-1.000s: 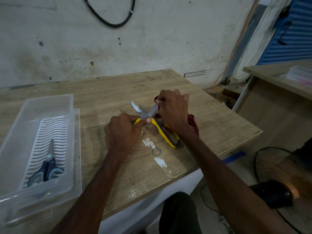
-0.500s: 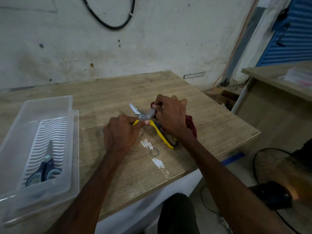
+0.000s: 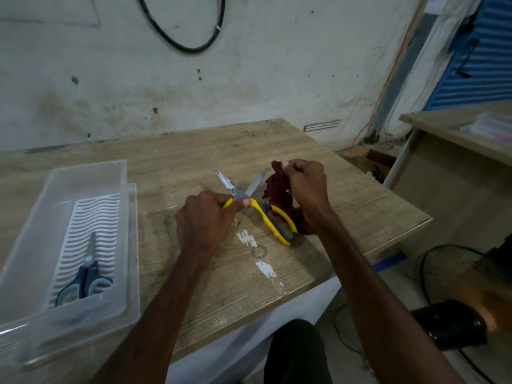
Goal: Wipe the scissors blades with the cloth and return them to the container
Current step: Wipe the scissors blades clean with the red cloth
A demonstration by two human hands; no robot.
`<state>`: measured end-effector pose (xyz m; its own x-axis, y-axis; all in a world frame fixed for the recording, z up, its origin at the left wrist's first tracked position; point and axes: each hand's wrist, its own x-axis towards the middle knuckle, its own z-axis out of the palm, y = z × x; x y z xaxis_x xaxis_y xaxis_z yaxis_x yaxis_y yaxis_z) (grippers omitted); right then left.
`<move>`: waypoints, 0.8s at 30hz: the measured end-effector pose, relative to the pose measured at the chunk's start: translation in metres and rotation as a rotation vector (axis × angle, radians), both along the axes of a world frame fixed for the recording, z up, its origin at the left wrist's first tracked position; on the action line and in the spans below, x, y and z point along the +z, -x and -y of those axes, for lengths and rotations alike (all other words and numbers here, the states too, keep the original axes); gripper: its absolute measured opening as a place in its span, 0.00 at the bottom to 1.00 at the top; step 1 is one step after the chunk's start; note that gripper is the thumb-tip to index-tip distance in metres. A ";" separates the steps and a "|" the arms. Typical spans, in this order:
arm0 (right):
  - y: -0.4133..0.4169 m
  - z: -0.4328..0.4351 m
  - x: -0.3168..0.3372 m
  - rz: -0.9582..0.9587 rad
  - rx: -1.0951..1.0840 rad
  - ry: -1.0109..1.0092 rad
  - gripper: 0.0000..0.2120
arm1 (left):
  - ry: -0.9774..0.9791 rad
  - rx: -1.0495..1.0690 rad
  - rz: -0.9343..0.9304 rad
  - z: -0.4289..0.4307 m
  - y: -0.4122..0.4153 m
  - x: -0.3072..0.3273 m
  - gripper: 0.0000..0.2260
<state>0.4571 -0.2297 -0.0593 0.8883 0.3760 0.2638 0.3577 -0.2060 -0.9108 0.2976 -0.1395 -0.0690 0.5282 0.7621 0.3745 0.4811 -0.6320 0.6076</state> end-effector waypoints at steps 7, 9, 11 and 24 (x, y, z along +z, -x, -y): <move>0.007 0.011 0.008 -0.170 0.289 -0.055 0.05 | 0.026 -0.016 0.005 -0.002 0.000 -0.001 0.20; 0.010 0.010 0.005 0.025 0.221 0.071 0.05 | 0.026 -0.013 -0.003 -0.001 0.000 0.001 0.20; 0.012 0.006 0.003 0.213 0.150 0.121 0.05 | 0.030 -0.009 -0.008 0.000 0.001 0.002 0.19; 0.015 -0.020 0.008 0.586 0.182 0.225 0.08 | 0.063 -0.016 -0.013 -0.001 0.000 0.001 0.21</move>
